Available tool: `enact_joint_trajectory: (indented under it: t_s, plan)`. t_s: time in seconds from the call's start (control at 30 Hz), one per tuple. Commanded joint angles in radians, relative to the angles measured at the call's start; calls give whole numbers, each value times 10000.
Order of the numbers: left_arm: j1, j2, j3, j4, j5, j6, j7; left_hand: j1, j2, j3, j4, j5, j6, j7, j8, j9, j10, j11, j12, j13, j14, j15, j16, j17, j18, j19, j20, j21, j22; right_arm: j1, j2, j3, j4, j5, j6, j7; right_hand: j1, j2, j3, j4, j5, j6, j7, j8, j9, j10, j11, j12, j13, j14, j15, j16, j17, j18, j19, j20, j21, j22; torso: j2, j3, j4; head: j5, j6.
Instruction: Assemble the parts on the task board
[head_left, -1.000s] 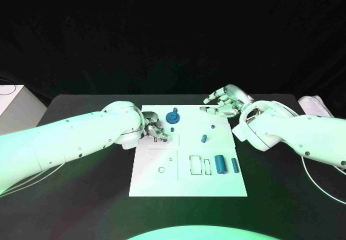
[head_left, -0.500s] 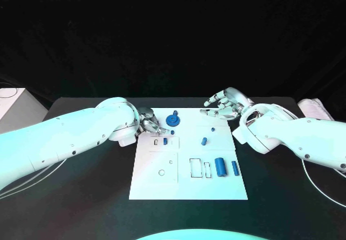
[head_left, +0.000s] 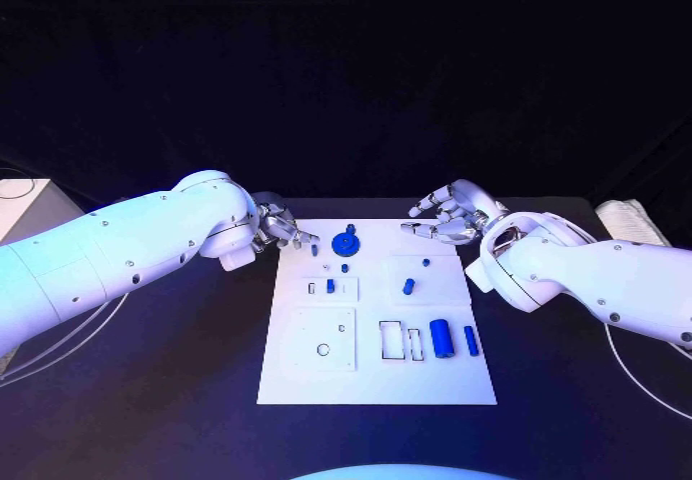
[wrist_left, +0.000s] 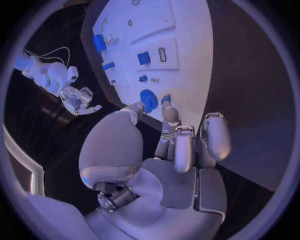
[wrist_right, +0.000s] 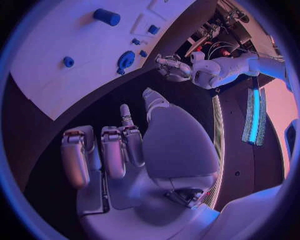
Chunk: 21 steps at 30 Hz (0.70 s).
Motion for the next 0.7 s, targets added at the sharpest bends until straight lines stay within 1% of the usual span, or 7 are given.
enact_joint_trajectory:
  t_s: [0.03,0.2,0.3,0.4,0.53,0.57,0.7]
  plan:
    - [72,146,19,-273,-102,279,184,79,39,-87,13,22,-102,24,-87,-47,-36,69,-1,-29,958,108,-30,2396,171,-47,70,-38,-1,-5,-6,1,9,-92,64,36,-97,33,-53,10,-27,12,-41,58,-12,365,-29,-38,1981,999,-12,-34,2470,-68,1047,-43,22,2631,62,-1,-20,24,30]
    - [122,418,24,-709,-192,400,199,102,71,-110,13,26,-131,49,-149,-91,-43,91,15,-21,958,129,-29,2397,170,-41,92,-35,10,-4,3,1,18,-94,63,35,-97,33,-53,10,-27,12,-41,58,-12,365,-29,-38,1981,999,-12,-34,2470,-68,1047,-43,22,2631,103,9,-12,33,45]
    - [132,639,12,-1012,-189,532,216,128,98,-114,10,29,-140,61,-182,-115,-62,102,8,-39,959,140,-27,2400,172,-49,105,-41,0,-4,11,2,28,-97,69,35,-97,33,-53,10,-27,12,-41,58,-12,365,-29,-38,1981,999,-12,-34,2470,-68,1047,-43,22,2631,108,4,-25,38,36]
    - [132,858,-29,-1309,-168,649,242,138,104,-115,9,30,-142,65,-192,-122,-75,106,-3,-58,957,144,-30,2395,173,-50,109,-41,-1,-3,17,2,36,-99,72,34,-97,33,-53,10,-27,12,-41,58,-12,365,-29,-38,1981,999,-12,-34,2470,-68,1047,-43,22,2631,124,-12,-53,25,30]
    - [125,1038,-64,-1583,-167,727,261,161,126,-116,8,31,-148,75,-218,-143,-89,115,-3,-64,954,153,-33,2389,178,-65,119,-52,-20,-1,18,2,45,-100,77,32,-97,33,-53,10,-27,12,-41,58,-12,365,-29,-38,1981,999,-12,-34,2470,-68,1047,-43,22,2631,168,-24,-83,29,69]
    - [123,1084,-71,-1666,-168,750,266,161,126,-116,8,31,-148,75,-218,-143,-89,115,-3,-64,954,153,-33,2389,178,-65,119,-52,-20,0,18,2,47,-100,78,31,-97,33,-53,10,-27,12,-41,58,-12,365,-29,-38,1981,999,-12,-34,2470,-68,1047,-43,22,2631,177,-21,-90,34,72]
    - [117,1225,-87,-1943,-148,840,292,168,137,-117,10,31,-149,79,-229,-151,-92,120,0,-60,957,157,-29,2395,176,-60,123,-49,-12,2,21,3,50,-102,80,28,-97,33,-53,10,-27,12,-41,58,-12,365,-29,-38,1981,999,-12,-34,2470,-68,1047,-43,22,2631,209,-25,-94,37,93]
